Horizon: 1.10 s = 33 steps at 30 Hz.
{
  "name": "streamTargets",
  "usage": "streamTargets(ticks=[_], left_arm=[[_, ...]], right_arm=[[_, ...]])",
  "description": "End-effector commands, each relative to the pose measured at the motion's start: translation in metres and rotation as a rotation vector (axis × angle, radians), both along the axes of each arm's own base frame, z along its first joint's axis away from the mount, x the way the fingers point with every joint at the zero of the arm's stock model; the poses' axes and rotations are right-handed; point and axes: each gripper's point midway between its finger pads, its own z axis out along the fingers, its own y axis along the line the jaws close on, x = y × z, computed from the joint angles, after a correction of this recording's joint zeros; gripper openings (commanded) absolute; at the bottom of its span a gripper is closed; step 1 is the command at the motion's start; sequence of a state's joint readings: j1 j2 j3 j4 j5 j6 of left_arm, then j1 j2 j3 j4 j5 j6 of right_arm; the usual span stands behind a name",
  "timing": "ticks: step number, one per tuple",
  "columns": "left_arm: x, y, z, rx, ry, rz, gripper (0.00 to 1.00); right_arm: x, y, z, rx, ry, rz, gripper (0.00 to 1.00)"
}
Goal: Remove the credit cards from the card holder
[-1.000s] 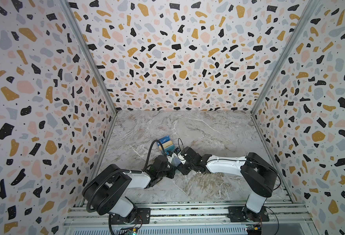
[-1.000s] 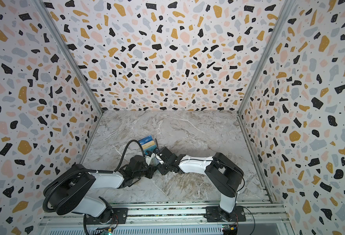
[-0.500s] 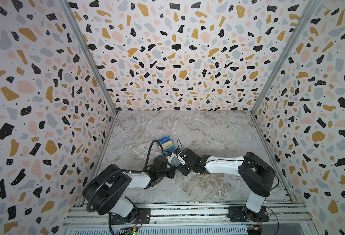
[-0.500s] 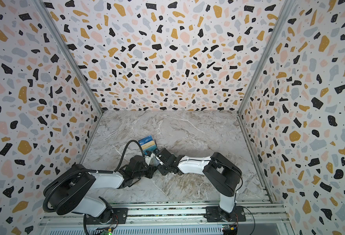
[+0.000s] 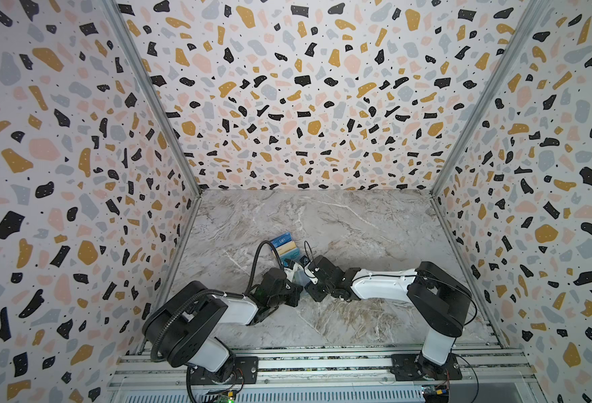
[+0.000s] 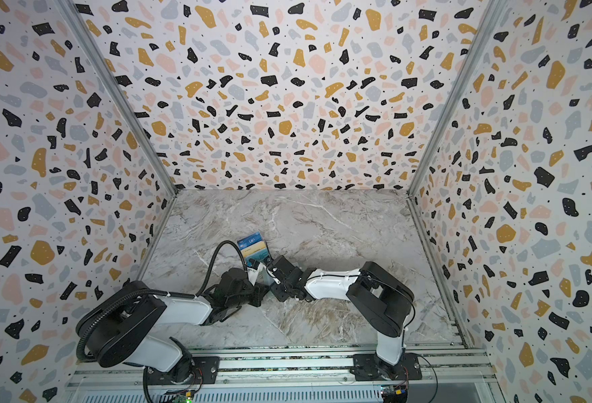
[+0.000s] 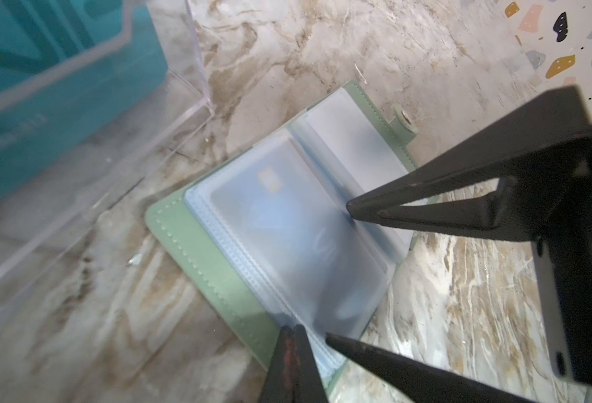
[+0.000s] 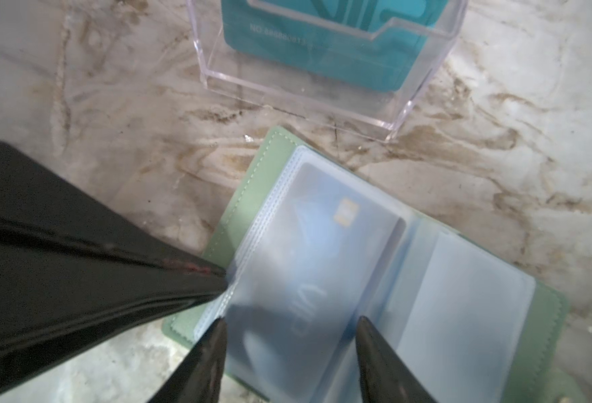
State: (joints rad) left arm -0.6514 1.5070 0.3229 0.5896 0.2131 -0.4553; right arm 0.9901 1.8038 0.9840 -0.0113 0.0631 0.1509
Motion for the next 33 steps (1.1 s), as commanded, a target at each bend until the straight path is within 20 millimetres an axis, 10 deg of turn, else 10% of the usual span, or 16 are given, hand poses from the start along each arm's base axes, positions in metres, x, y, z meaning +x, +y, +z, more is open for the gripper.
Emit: streamTargets(ticks=[1,33], left_arm=[[-0.035,0.012,-0.041,0.082,0.136,-0.068,0.00],[-0.047,0.019,-0.057,0.074,0.185,-0.064,0.00]], right_arm=[[-0.016,-0.004,-0.014,-0.029,0.042,0.041,0.61],[0.007,-0.030,-0.013,-0.062,0.001,-0.105,0.43]])
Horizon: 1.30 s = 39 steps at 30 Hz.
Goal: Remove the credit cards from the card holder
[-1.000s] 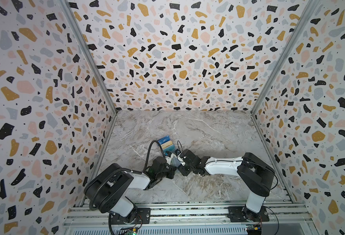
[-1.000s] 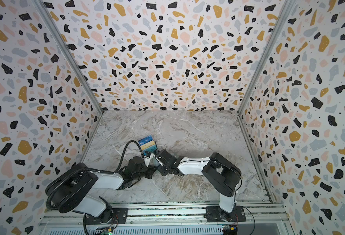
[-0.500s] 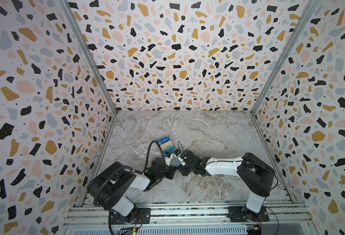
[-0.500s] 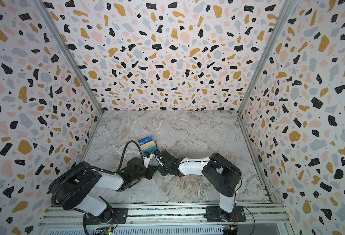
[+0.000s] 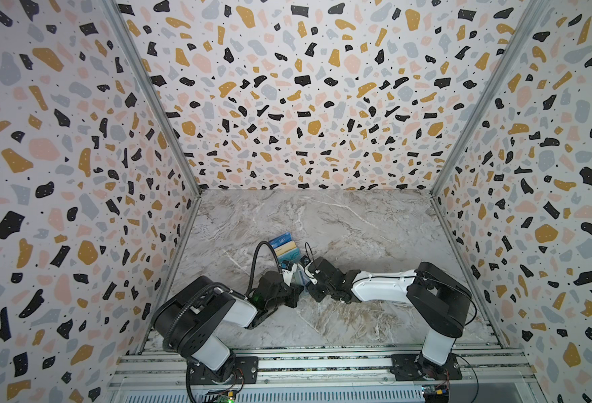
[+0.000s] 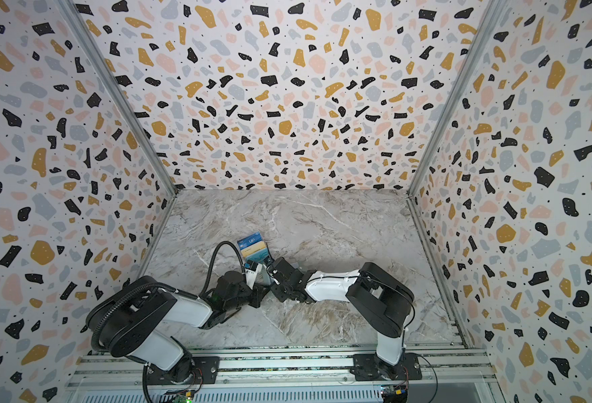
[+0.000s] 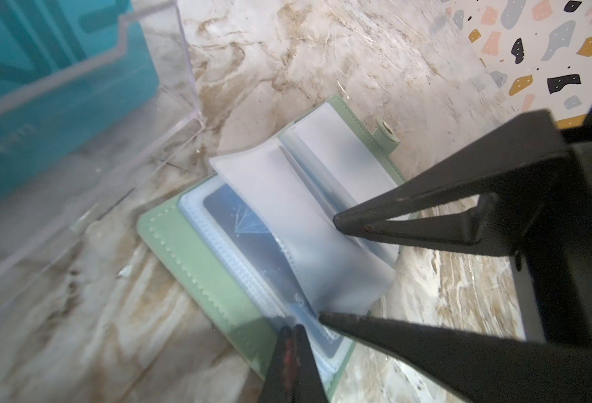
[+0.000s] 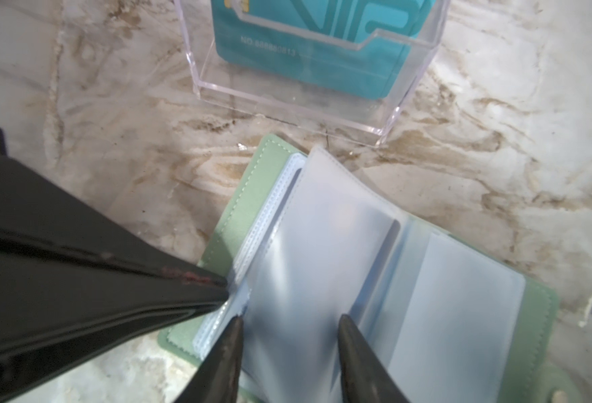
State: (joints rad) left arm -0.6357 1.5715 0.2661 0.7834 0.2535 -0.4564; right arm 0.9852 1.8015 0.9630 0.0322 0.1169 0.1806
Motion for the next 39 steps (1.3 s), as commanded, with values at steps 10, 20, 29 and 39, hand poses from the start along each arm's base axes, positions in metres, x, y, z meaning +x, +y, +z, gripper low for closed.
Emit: streamTargets(ticks=[10,20,29,39], left_arm=[[-0.047,0.022,-0.057,0.152,0.226,-0.050,0.00],[-0.044,0.022,-0.055,0.159,0.217,-0.049,0.00],[-0.039,0.020,-0.051,0.169,0.197,-0.055,0.00],[-0.031,0.021,-0.046,0.195,0.172,-0.041,0.00]], right_arm=[[0.014,-0.039,0.005,-0.018,0.029,-0.131,0.43],[0.025,-0.061,0.016,-0.027,0.006,-0.195,0.43],[0.033,-0.080,0.022,-0.039,-0.010,-0.245,0.43],[0.041,-0.104,0.024,-0.061,-0.012,-0.295,0.43]])
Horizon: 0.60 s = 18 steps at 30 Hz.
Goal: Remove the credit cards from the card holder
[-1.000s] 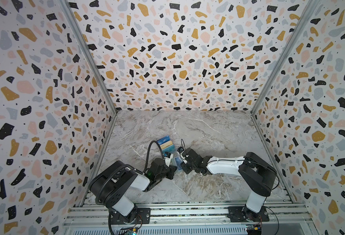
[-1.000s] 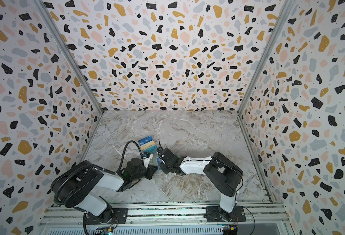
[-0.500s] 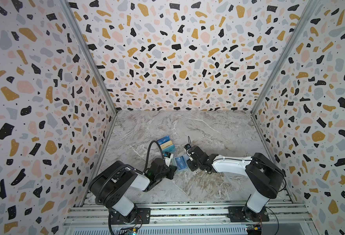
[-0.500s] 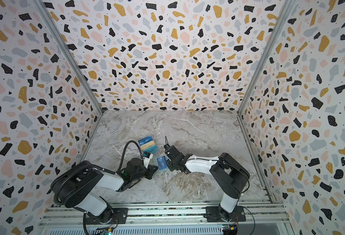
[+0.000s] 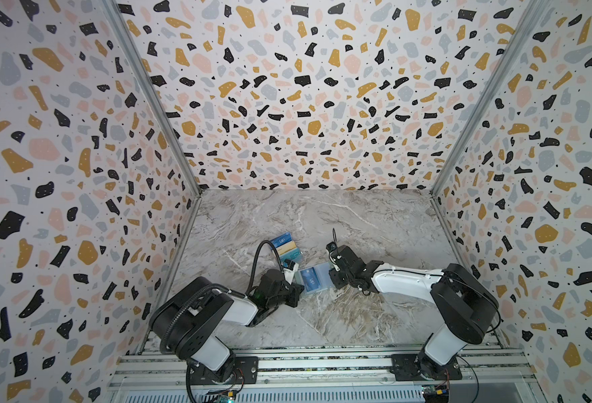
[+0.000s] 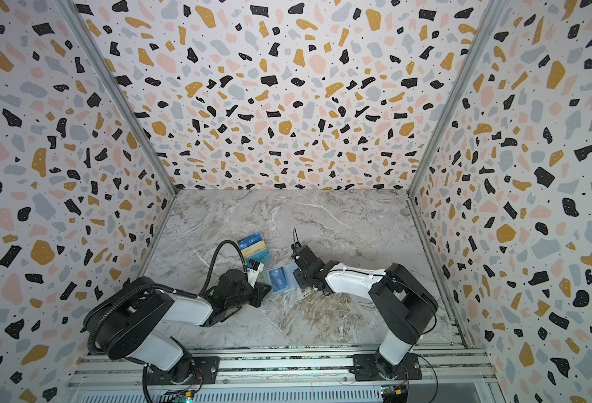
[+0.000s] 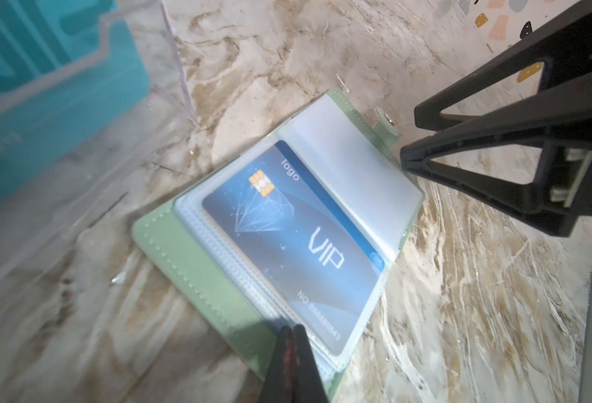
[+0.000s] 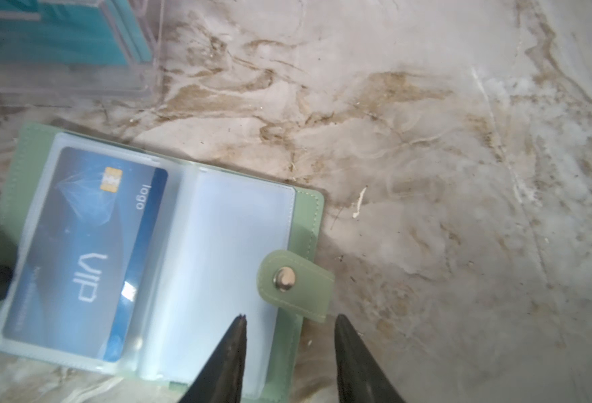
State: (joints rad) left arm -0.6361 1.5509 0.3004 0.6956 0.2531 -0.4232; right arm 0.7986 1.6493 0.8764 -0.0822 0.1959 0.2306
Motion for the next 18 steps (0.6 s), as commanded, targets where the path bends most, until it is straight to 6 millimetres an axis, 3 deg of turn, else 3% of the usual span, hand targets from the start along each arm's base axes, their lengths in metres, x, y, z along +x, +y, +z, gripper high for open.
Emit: streamTargets(ticks=[1,8,18], left_arm=[[-0.031,0.023,-0.046,0.164,0.162,-0.014,0.00],[-0.024,0.023,-0.036,0.173,0.127,-0.002,0.00],[-0.011,0.015,-0.021,0.185,0.075,-0.024,0.00]], right_arm=[[-0.001,-0.012,0.010,-0.009,-0.011,-0.021,0.43],[0.003,-0.007,0.025,0.043,0.003,0.000,0.41],[0.002,0.016,0.072,0.421,0.130,0.087,0.39]])
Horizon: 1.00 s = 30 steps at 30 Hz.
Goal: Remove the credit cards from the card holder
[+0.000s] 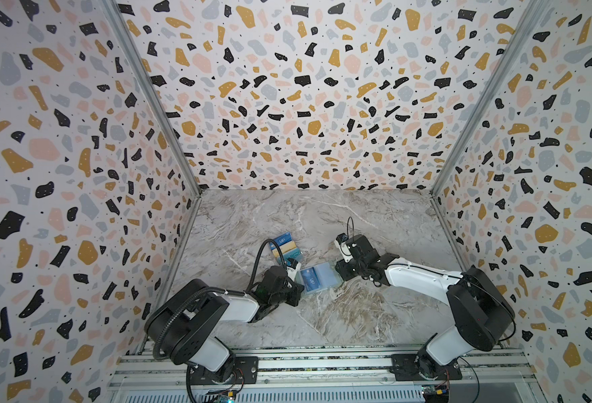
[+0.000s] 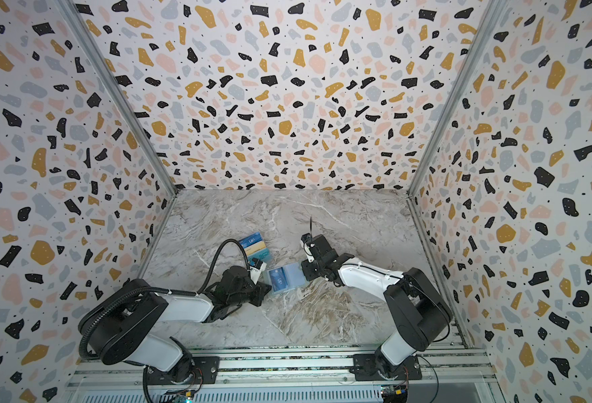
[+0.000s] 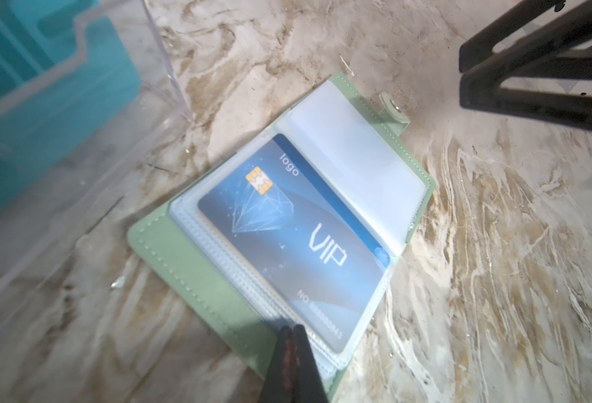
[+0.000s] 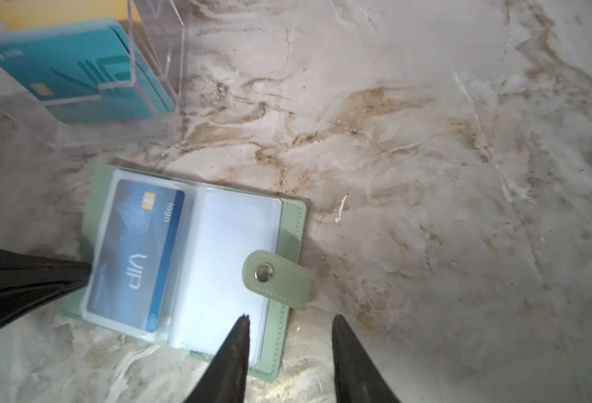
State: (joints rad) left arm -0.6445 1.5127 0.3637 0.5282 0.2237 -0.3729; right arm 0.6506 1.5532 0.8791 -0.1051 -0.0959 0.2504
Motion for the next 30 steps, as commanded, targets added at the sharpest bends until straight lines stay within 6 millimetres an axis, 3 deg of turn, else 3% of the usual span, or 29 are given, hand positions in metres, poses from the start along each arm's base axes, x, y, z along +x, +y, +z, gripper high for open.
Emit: streamTargets(ticks=[1,5,13,30], left_arm=[[-0.012,0.014,-0.021,0.108,0.059,-0.004,0.00],[-0.009,0.016,-0.014,0.104,0.037,0.013,0.00],[0.001,0.017,0.001,0.113,-0.010,0.037,0.00],[0.029,0.013,0.024,0.135,-0.079,0.033,0.00]], right_arm=[[-0.005,0.024,0.046,0.232,0.022,0.072,0.39],[-0.009,0.032,0.052,0.339,0.086,0.125,0.38],[-0.013,0.048,0.024,0.389,0.219,0.171,0.35],[-0.023,0.074,-0.005,0.418,0.345,0.211,0.34]])
